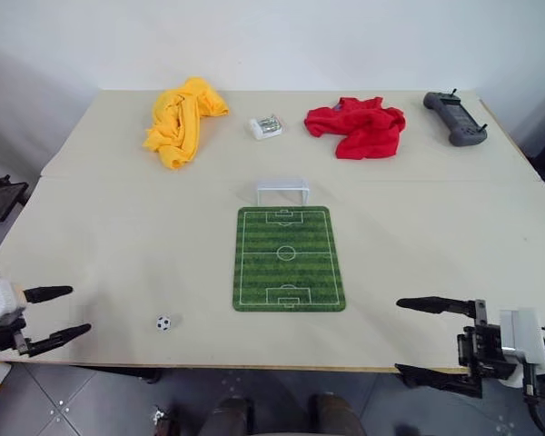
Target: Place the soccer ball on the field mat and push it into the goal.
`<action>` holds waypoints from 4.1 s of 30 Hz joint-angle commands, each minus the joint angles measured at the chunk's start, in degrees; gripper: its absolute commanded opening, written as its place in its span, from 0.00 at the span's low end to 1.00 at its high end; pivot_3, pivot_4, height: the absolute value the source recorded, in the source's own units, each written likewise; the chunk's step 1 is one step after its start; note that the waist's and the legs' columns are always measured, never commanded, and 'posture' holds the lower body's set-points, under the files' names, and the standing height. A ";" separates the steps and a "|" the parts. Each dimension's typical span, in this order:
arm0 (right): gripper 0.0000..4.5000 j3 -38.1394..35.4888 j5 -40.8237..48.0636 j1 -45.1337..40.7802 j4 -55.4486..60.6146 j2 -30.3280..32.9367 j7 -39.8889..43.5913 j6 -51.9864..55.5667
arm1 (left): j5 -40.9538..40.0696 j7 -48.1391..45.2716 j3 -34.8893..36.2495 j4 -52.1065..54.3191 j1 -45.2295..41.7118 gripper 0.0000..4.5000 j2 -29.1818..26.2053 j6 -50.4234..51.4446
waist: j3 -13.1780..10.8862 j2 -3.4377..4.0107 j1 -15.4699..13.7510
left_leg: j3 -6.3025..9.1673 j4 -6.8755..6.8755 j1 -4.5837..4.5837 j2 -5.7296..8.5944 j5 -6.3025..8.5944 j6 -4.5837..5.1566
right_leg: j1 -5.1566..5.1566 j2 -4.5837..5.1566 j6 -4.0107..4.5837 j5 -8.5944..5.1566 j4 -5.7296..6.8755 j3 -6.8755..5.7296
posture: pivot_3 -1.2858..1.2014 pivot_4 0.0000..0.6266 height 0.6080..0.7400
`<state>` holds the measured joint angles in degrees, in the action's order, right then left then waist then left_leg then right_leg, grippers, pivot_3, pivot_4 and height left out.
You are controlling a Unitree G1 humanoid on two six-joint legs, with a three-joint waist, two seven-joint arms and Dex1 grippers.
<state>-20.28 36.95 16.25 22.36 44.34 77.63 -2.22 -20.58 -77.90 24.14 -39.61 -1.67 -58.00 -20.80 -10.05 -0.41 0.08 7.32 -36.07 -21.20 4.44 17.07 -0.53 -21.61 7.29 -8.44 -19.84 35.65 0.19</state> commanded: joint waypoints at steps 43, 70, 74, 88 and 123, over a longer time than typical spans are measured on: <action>1.00 6.47 3.05 -3.82 7.23 -8.80 -9.60 -0.28 | -1.67 2.20 -11.85 25.46 3.28 0.21 14.20 7.37 | 0.00 0.04 -0.17 | -0.12 -0.09 0.07 -0.22 0.18 -0.10 | -0.02 -0.54 0.00 0.01 0.01 0.09 | 0.52 0.24 1.00; 1.00 -3.77 2.90 5.13 1.28 -5.66 -5.62 -3.32 | 8.38 23.67 -42.94 42.64 -24.01 0.19 35.37 35.86 | -0.04 0.21 -1.60 | -0.24 -0.95 -0.11 -0.15 0.32 0.03 | 0.05 -0.72 -0.12 0.08 0.18 0.29 | 0.52 0.24 1.00; 1.00 -4.65 3.14 6.83 2.61 -6.32 -6.56 -2.99 | 9.96 24.74 -43.63 42.17 -23.71 0.19 36.76 35.61 | -0.04 0.21 -1.43 | -0.27 -1.03 -0.09 -0.14 0.33 0.04 | 0.08 -0.73 -0.17 0.11 0.20 0.32 | 0.52 0.24 1.00; 1.00 -3.44 2.14 10.29 3.87 -9.82 -8.46 -5.41 | 10.49 24.35 -43.05 40.63 -22.90 0.19 37.47 34.16 | -0.03 0.22 -1.58 | -0.25 -1.01 -0.08 -0.14 0.33 0.04 | 0.08 -0.72 -0.17 0.11 0.22 0.32 | 0.52 0.24 1.00; 1.00 -0.74 -0.30 9.09 -3.38 -11.54 -5.67 -10.41 | -1.71 12.82 -39.34 53.89 -12.24 0.01 29.99 35.60 | -0.01 0.27 -2.01 | -0.16 -1.01 -0.08 -0.15 0.40 0.04 | 0.21 -0.68 -0.16 0.11 0.01 0.30 | 0.52 0.24 1.00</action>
<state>-19.96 36.09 24.52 18.50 33.11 72.01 -11.46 -24.01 -65.91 -13.12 12.03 -14.18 -28.57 16.16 -10.06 -0.14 -1.93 7.12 -37.08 -21.28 4.29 17.48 -0.47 -21.41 6.61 -8.60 -19.73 35.64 0.51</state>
